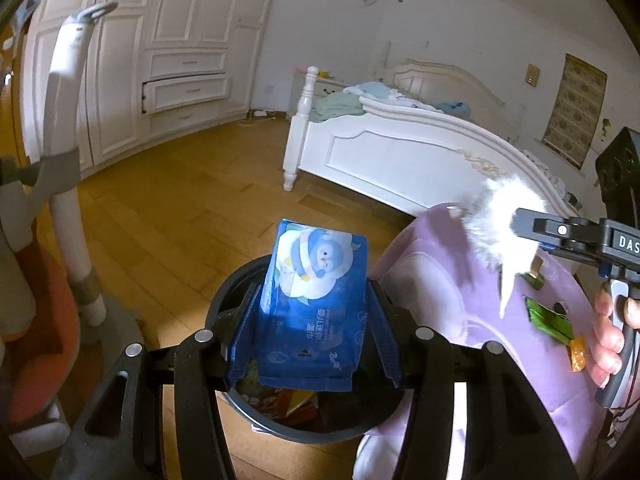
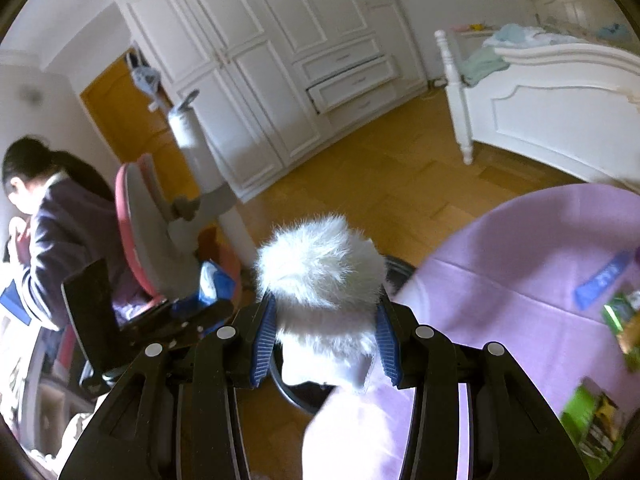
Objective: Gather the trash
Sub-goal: 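Open both tools over the black bin to drop the pack and fluffy item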
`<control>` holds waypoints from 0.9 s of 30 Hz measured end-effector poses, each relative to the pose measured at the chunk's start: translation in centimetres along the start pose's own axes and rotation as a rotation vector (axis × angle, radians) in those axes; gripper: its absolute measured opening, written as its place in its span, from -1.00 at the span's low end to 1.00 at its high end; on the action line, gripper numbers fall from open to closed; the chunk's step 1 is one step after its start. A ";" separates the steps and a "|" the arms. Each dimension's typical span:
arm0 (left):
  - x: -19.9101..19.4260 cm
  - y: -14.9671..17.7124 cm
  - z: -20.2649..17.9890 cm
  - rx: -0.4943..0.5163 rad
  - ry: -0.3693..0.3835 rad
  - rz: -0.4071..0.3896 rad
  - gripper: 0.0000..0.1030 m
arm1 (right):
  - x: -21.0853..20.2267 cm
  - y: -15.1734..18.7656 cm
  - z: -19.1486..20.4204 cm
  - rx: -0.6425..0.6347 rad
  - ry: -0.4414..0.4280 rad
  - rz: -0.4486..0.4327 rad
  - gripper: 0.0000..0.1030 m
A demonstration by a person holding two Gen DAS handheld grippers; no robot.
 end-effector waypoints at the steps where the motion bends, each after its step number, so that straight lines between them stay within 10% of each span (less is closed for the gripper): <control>1: 0.1 0.1 0.2 -0.003 -0.001 0.004 0.01 | 0.8 -0.1 0.2 -0.001 -0.003 0.011 -0.14; 27: 5.3 1.1 2.6 -0.040 0.037 0.080 0.01 | 11.4 0.3 -0.1 -0.005 0.031 0.139 -0.14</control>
Point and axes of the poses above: each gripper's, at about its wrist camera, not at the fingertips, and x roughly the way its jaws point, z to its left, y to its underside, the point moved 4 cm from there along x, roughly the way its jaws point, and after that the axes turned 1 degree about x, right-handed, at the moved point
